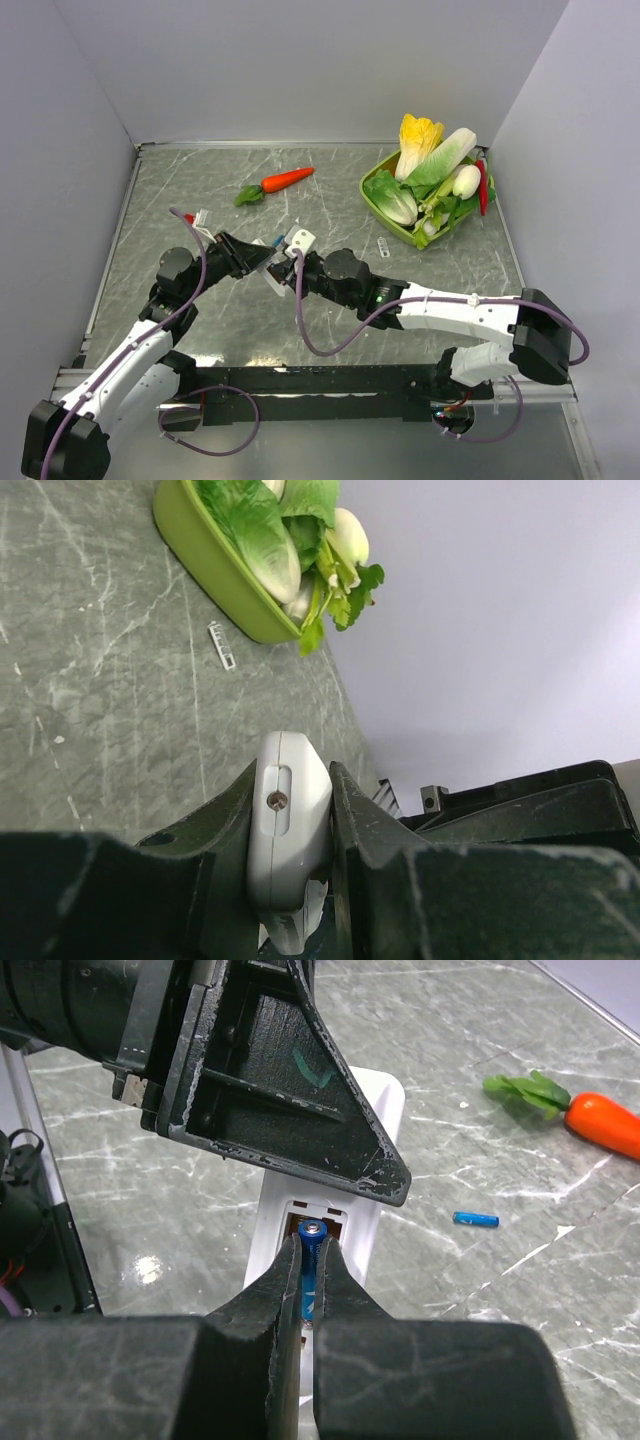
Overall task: Load the batteries into the remote control
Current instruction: Load the battery into the remote control.
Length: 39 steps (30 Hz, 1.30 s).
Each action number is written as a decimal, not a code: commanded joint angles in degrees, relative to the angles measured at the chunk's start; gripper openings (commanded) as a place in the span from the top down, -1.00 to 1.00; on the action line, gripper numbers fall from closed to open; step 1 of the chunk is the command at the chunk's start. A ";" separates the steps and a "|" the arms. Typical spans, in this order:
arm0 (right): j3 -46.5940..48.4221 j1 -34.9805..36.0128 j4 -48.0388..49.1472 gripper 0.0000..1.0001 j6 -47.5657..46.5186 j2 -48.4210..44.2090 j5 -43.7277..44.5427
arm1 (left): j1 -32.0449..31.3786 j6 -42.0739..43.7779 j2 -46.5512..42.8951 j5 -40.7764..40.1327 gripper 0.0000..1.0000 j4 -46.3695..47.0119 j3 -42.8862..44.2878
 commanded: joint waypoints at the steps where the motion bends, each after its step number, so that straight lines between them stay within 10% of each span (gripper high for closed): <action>1: 1.71 -0.44 -6.02 1.00 -0.60 2.58 4.01 | -0.21 0.36 -1.56 0.52 0.98 3.11 3.31; 39: 11.38 -1.22 -19.38 0.47 7.75 15.68 7.89 | -0.21 1.32 -0.51 -0.53 0.98 -2.42 2.87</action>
